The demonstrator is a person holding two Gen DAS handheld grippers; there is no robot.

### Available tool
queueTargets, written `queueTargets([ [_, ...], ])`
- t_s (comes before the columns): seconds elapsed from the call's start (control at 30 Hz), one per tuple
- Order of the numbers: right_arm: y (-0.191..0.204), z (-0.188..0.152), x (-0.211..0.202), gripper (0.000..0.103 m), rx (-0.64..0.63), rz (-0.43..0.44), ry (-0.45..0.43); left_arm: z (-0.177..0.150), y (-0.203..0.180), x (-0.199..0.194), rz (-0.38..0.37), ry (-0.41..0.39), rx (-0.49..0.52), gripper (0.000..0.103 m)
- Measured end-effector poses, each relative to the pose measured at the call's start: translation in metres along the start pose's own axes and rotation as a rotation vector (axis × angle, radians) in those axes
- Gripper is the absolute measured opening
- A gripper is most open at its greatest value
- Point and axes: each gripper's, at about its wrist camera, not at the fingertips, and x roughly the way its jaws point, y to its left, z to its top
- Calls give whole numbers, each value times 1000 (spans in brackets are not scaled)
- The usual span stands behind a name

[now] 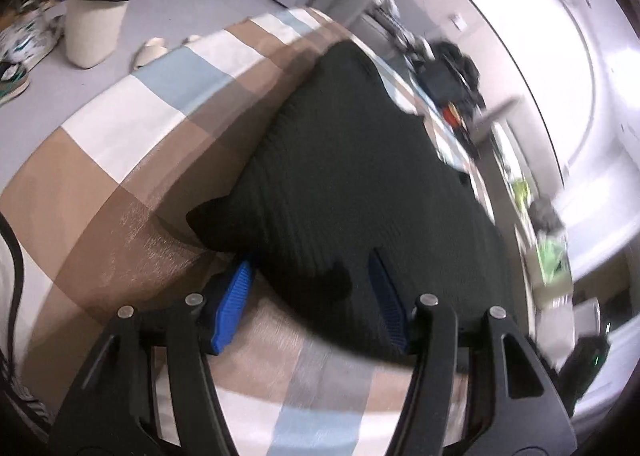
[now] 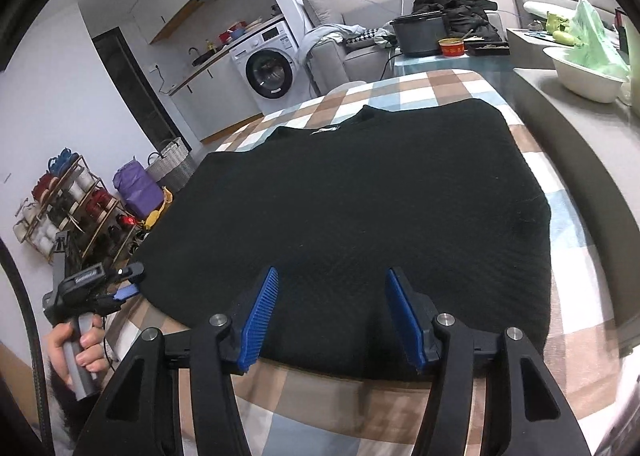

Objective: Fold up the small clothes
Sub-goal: 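Grasp the sweater's side with the left tool and fold it over lengthwise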

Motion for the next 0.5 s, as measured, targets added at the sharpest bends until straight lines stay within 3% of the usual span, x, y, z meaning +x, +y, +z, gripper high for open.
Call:
queueTargets([
  [0.07,-1,-1,2,57,-1,-8,6,1,-1,3,16,-38,-29,48],
  [0.13,-2,-2,4,57,2,-12,10,1,-2,6,34,-67,-40,24],
  [0.2,-3,-2,4,57,3,-14,11,1,-3,7,22,-91,-44,18],
  [0.3,-4,-4,4,57,3,-23,15,0,-16,3,27,-135,14,16],
  [0.5,-8,-6,6,57,15,-16,23,10,-77,-18,-18,-225,272,15],
])
